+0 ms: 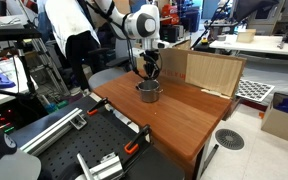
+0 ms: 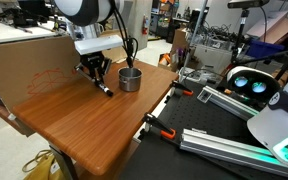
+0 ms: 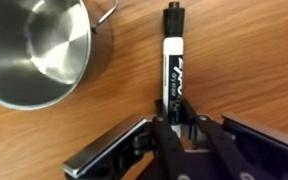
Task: Put the black marker inside the silver pot
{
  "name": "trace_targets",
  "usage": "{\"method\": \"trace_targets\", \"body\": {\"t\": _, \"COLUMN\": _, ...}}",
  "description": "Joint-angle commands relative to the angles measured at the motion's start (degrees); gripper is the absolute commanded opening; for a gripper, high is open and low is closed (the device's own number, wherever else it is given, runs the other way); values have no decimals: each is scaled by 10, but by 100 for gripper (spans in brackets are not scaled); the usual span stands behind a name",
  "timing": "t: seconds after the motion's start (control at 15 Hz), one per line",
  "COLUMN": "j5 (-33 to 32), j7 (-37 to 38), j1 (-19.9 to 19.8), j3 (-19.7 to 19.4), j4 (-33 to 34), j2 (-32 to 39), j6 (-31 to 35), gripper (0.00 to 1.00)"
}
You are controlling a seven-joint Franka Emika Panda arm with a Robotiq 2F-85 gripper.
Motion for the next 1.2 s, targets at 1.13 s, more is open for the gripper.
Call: {"method": "trace_targets", "body": {"t": 1.13, "j5": -66, "j7": 8, "j1": 31, "j3": -39, "j4": -299, "j2": -234, "j6": 334, "gripper": 5}}
